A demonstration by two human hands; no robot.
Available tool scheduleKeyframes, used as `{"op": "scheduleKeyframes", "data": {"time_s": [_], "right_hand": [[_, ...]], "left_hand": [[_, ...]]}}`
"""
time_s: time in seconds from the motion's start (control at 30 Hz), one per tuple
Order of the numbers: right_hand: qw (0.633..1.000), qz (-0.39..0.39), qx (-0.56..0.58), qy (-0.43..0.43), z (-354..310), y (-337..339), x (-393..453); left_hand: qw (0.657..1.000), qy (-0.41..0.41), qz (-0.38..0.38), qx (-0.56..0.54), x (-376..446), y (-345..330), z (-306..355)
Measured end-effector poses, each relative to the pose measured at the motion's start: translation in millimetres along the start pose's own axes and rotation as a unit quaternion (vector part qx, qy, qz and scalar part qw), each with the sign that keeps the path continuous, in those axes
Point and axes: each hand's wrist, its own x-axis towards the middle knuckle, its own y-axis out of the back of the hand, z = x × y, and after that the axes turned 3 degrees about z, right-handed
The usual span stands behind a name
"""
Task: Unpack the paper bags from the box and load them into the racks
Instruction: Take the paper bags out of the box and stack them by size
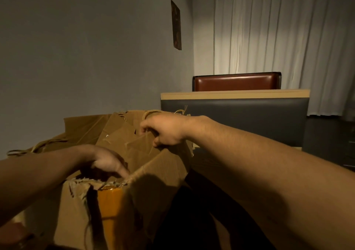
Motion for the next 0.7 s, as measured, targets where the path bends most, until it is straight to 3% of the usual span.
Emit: {"op": "scheduleKeyframes", "data": {"time_s": [0.17, 0.3, 0.43, 0.7], "right_hand": [[0.994, -0.083, -0.074, -0.022, -0.2, -0.1, 5.0], [0.996, -0.038, -0.08, -0.008, -1.5, -3.4, 10.8], [1.0, 0.015, -0.01, -0.001, -0.2, -3.2, 10.2], [0.999, -0.014, -0.029, -0.026, 10.5, 2.1, 2.2]], "left_hand": [[0.97, -0.029, -0.016, -0.24, 12.3, 6.2, -13.0], [0.968, -0.035, -0.087, -0.231, -6.7, -0.4, -7.0], [0.972, -0.013, -0.07, -0.225, -28.9, -5.0, -2.3], [0.972, -0.078, -0.045, -0.217, -26.5, -5.4, -12.0]]}}
